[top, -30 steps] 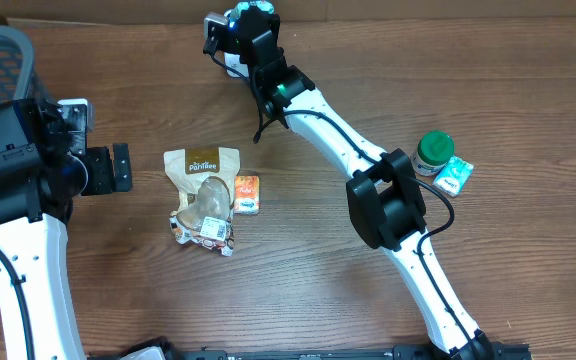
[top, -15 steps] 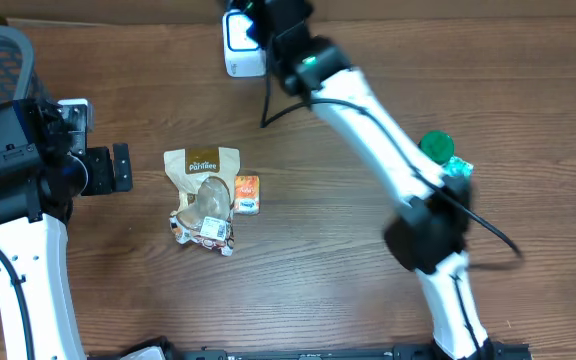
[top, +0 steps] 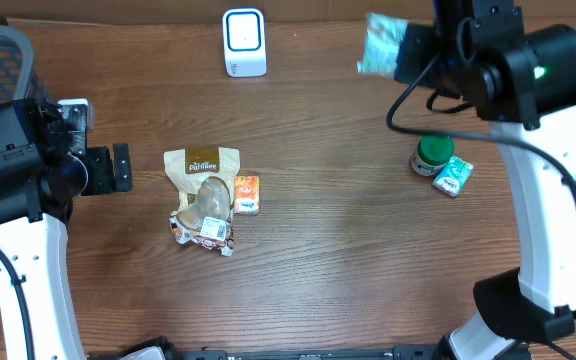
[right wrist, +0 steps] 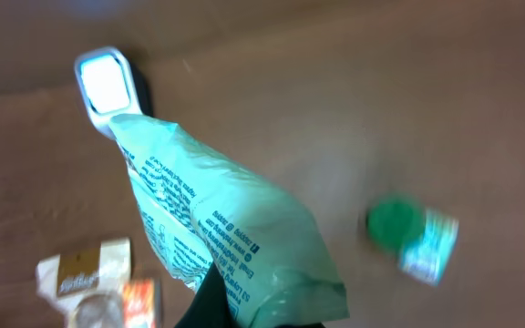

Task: Scan the item barcode
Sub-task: 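Carry the tissue pack right and set it beside the jar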

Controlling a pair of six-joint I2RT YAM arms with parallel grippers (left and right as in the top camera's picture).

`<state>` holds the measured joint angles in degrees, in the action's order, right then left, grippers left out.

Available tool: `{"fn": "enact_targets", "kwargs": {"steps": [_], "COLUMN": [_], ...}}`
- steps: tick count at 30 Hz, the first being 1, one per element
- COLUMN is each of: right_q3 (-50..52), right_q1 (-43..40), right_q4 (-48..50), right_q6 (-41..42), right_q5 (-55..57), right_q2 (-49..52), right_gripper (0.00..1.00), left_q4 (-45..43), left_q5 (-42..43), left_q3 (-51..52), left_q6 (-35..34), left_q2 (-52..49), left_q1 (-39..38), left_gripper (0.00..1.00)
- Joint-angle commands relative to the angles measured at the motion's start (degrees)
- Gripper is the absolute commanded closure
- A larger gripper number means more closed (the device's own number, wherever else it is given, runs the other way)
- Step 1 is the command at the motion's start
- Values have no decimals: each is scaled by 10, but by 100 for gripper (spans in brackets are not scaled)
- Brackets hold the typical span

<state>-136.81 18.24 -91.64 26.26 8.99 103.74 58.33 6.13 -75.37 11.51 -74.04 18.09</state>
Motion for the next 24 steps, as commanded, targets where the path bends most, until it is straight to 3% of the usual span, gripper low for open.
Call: {"fn": "enact_targets", "kwargs": {"steps": [1, 8, 17, 24], "right_q3": [19, 151, 399, 502], "right_q1": [-10, -7, -7, -7], "right_q4": [-19, 21, 201, 274], "right_q6": [113, 196, 310, 325], "right_q5": [-42, -40, -11, 7], "right_q2": [12, 12, 12, 12], "right_gripper": [96, 96, 96, 96], "left_q4": [0, 0, 0, 0], "left_q5": [-2, -2, -2, -2], "left_q3": [-6, -6, -6, -6], "left_q6": [-9, -9, -9, -9], "left_q2": [1, 1, 1, 1], "left_q1": [0, 0, 0, 0], "left_gripper": [0, 0, 0, 0]}}
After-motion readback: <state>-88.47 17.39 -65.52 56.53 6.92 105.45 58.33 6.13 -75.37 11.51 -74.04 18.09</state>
